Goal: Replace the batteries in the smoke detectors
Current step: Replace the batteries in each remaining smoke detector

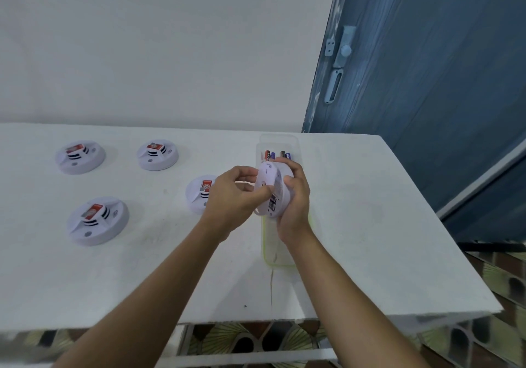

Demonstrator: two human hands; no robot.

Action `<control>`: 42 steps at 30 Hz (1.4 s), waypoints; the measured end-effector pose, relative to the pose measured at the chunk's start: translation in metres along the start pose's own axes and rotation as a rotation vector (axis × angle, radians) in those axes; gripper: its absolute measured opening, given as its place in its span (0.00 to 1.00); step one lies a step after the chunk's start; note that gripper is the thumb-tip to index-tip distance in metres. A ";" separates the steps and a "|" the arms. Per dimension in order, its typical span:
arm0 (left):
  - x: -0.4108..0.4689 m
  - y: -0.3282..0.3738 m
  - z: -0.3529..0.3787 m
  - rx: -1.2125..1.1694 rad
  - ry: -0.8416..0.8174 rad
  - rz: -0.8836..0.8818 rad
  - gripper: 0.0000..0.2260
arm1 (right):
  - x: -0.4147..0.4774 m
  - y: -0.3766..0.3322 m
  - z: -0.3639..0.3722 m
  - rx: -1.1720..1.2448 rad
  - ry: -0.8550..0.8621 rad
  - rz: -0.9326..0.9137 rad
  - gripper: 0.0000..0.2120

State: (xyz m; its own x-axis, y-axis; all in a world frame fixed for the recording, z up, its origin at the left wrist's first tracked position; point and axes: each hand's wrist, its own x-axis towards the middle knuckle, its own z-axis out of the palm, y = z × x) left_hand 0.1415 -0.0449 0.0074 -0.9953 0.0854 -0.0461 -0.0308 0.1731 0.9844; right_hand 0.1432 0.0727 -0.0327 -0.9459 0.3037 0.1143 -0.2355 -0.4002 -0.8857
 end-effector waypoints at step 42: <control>-0.032 -0.016 0.010 0.233 0.064 0.121 0.12 | -0.014 -0.008 -0.007 0.242 0.015 0.052 0.19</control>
State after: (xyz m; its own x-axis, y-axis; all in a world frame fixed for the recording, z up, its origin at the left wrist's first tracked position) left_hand 0.1751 -0.0410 -0.0084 -0.9944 0.0585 0.0879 0.1038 0.3870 0.9162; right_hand 0.1603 0.0775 -0.0304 -0.9552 0.2890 0.0634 -0.2349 -0.6108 -0.7561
